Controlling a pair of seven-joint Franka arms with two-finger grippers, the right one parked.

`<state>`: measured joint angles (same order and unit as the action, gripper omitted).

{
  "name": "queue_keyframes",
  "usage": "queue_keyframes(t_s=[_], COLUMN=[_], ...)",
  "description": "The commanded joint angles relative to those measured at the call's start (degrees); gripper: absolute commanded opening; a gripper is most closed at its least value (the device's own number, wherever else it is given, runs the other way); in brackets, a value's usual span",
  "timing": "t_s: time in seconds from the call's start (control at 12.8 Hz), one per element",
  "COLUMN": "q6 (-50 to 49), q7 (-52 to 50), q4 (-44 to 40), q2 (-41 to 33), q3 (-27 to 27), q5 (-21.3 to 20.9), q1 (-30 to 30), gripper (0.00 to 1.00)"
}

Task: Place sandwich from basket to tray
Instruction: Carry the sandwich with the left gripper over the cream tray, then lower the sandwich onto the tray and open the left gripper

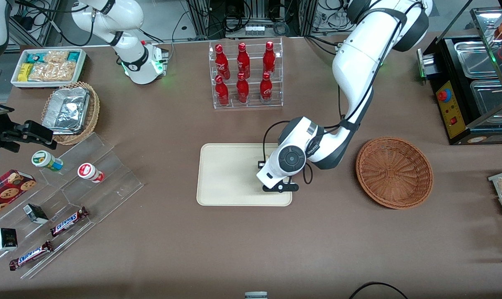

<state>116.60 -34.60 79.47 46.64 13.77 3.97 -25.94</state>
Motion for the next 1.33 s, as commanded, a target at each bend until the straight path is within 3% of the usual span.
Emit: queue_keyframes(t_s=[0.0, 0.16, 0.31, 0.47, 0.63, 0.94, 1.25], q6=[-0.67, -0.67, -0.41, -0.14, -0.93, -11.81, -15.61], q7=[-1.26, -1.35, -1.26, -1.69, -2.57, -2.75, -2.05], q4=[-3.53, -3.62, -3.53, -3.44, -3.62, -2.57, 3.74], q2=[2.14, 2.14, 2.23, 2.14, 0.75, -9.86, -22.26], q3=[-0.67, -0.67, -0.67, -0.76, -1.02, -3.66, -9.02], q5=[-1.58, -1.95, -2.56, -3.44, -4.14, -4.15, -3.8], q1=[-1.3, -1.3, -1.65, -2.1, -1.75, 0.27, 3.34], gripper=[0.33, 0.34, 0.46, 0.65, 0.99, 1.0, 1.0])
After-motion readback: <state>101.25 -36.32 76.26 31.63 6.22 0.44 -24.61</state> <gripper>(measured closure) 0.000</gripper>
